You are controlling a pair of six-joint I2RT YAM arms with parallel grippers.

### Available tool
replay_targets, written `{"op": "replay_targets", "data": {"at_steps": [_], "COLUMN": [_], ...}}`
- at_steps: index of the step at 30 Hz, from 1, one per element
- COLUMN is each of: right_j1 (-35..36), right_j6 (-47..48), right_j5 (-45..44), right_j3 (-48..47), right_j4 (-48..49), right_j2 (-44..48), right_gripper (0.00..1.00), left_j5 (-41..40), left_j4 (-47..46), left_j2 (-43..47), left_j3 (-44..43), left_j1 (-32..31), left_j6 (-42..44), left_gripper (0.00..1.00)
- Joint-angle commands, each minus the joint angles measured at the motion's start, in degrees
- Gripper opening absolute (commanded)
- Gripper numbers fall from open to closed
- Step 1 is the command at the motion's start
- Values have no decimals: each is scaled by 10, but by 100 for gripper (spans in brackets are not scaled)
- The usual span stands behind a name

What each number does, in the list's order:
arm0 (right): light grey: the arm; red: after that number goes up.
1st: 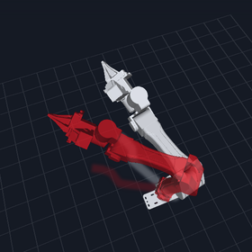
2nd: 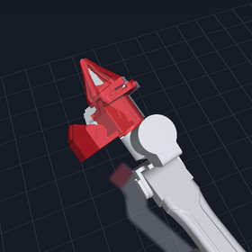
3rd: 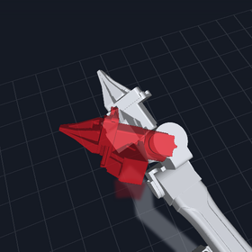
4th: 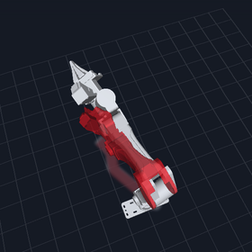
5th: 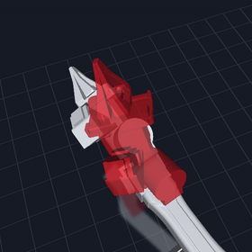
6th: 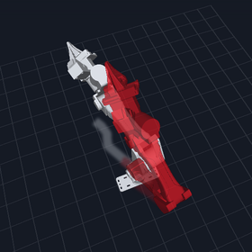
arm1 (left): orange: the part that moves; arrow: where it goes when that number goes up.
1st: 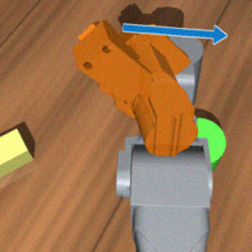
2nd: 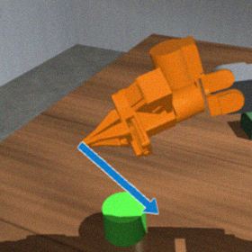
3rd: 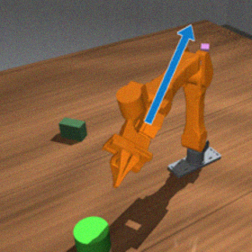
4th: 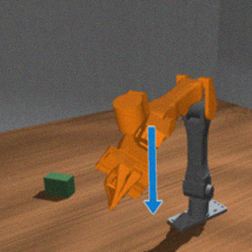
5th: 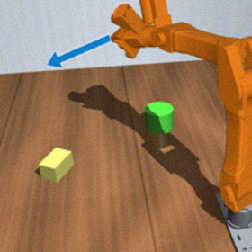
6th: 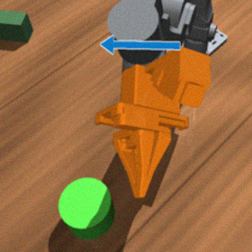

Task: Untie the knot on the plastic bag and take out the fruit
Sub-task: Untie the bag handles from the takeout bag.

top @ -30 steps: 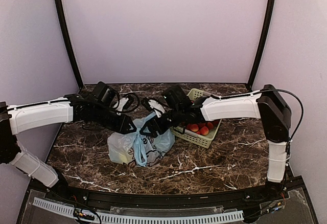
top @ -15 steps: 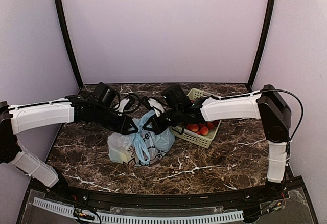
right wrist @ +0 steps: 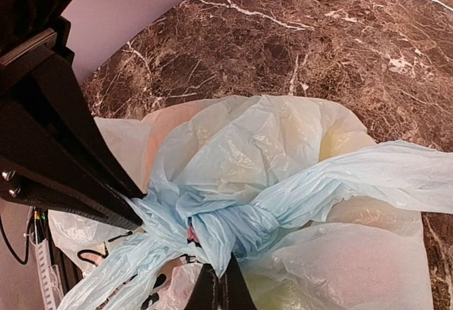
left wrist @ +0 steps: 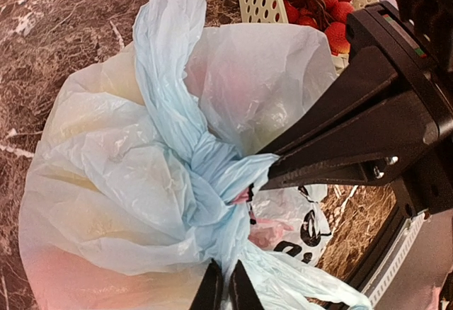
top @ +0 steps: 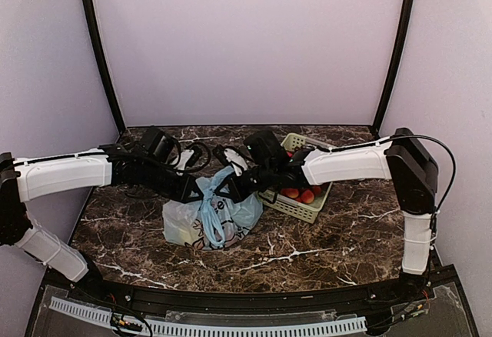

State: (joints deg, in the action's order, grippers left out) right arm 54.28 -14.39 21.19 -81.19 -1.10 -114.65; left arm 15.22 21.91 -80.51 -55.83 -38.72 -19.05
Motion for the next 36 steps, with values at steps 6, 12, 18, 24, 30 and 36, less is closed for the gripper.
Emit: {"op": "replay_targets", "data": {"at_steps": [6, 12, 18, 24, 30, 36], "right_j1": [0, -8, -21, -36, -47, -49], "right_j6": [-22, -38, -59, -80, -96, -95], "right_j5": [-30, -57, -77, -102, -110, -87], "right_j3": [29, 56, 87, 121, 153, 161], "right_j4": [51, 69, 85, 90, 96, 110], "right_j2": [39, 63, 84, 106, 122, 127], "right_gripper": [0, 0, 0, 0, 0, 0], "left_j5": [-5, -18, -18, -11, -18, -8], "left_j4": [-10, -8, -3, -6, -6, -10], "left_j2": [10, 19, 36, 72, 98, 110], "left_j3": [19, 16, 19, 45, 72, 90], "left_j1": [3, 6, 36, 88, 127, 141], "left_j6": [1, 10, 15, 17, 19, 24], "left_gripper": [1, 1, 1, 1, 1, 1]}}
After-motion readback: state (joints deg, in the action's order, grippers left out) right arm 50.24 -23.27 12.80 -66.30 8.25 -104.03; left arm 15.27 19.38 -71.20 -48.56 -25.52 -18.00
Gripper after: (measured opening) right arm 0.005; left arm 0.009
